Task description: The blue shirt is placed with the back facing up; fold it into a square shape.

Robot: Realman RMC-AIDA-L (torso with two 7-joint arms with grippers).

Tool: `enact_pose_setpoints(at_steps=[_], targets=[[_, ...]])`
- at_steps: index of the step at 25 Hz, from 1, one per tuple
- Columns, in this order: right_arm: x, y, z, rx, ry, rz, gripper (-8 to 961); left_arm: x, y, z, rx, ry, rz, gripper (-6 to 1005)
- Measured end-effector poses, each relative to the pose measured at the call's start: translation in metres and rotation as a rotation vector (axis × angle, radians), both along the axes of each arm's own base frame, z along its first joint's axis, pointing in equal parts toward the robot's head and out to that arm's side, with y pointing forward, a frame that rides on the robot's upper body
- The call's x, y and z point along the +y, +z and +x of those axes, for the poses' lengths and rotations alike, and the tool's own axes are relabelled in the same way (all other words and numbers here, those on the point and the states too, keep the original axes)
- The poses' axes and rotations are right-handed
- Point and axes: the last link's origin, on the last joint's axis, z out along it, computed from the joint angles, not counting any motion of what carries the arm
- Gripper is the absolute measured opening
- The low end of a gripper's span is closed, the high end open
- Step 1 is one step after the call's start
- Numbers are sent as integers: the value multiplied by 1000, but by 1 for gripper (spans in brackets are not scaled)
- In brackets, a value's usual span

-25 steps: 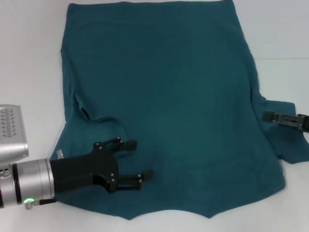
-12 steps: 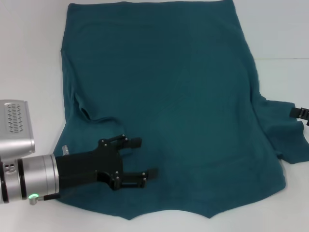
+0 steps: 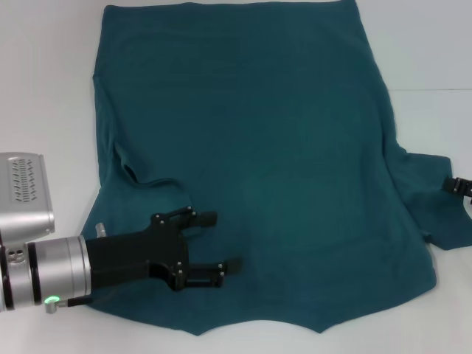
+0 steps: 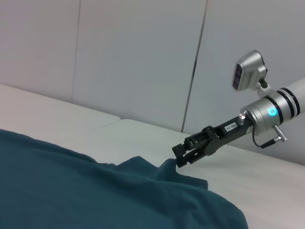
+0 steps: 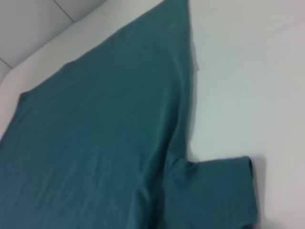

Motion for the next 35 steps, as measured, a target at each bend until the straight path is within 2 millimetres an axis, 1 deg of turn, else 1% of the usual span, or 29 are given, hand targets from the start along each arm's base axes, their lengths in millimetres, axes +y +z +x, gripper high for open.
enact_pose_setpoints(at_steps=[4, 12, 18, 23, 26, 35], targets=[[1, -6, -1, 0, -3, -8, 925, 0, 0, 0, 0, 0, 0, 919], [2, -9, -4, 15, 3, -9, 922, 0, 0, 0, 0, -1, 1, 919], [3, -11, -6, 7, 10, -20, 746, 0, 0, 0, -1, 1, 4, 919], [3, -11, -6, 5, 10, -20, 497, 2, 0, -1, 6, 8, 12, 919], [3, -11, -6, 8, 10, -17, 251, 2, 0, -1, 6, 8, 13, 919], [4, -2, -3, 16, 8, 37, 75, 2, 0, -1, 6, 7, 13, 919]])
